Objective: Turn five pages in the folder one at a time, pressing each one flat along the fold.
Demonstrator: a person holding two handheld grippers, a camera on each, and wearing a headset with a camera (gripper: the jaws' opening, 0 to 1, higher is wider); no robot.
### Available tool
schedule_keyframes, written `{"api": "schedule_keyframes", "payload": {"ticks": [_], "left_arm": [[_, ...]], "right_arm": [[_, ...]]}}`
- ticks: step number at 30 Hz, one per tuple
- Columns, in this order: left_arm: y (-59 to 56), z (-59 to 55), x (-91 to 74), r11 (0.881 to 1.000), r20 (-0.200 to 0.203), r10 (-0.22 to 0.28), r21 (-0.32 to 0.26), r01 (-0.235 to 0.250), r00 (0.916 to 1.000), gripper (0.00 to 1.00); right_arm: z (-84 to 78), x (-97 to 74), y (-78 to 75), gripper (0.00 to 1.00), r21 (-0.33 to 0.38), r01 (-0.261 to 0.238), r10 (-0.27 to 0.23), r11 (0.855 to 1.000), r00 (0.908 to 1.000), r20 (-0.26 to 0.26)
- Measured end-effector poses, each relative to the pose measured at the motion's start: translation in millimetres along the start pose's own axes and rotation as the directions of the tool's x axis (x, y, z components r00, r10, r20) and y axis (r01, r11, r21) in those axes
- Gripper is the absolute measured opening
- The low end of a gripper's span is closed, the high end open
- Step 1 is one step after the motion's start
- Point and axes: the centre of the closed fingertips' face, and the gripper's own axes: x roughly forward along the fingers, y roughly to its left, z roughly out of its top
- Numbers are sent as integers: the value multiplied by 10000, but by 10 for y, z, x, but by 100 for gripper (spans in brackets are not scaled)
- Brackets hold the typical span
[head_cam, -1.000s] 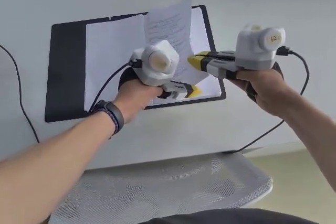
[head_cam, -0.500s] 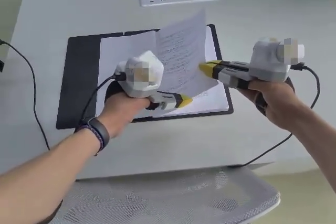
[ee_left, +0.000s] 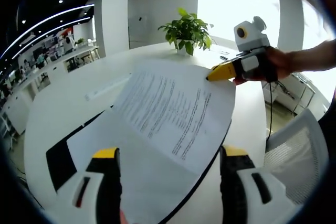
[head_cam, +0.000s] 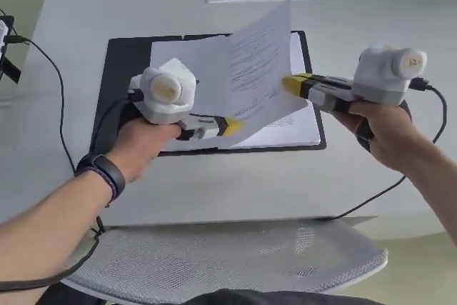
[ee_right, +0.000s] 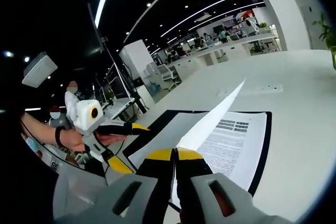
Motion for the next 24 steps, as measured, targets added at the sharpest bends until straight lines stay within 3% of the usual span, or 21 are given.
{"api": "schedule_keyframes", "payload": {"ticks": [12,24], "left_arm": [[282,-223,-363,9962,237,689,-557,-675,9973,77],[552,-420,-699,9861,354,1349,-1024,-1307,9902,78]], "right_arm": [[141,192,308,0,-109,-443,444,9990,9989,129],[205,653,761,0,-640,-1440,1427,9875,9895,-252]]}}
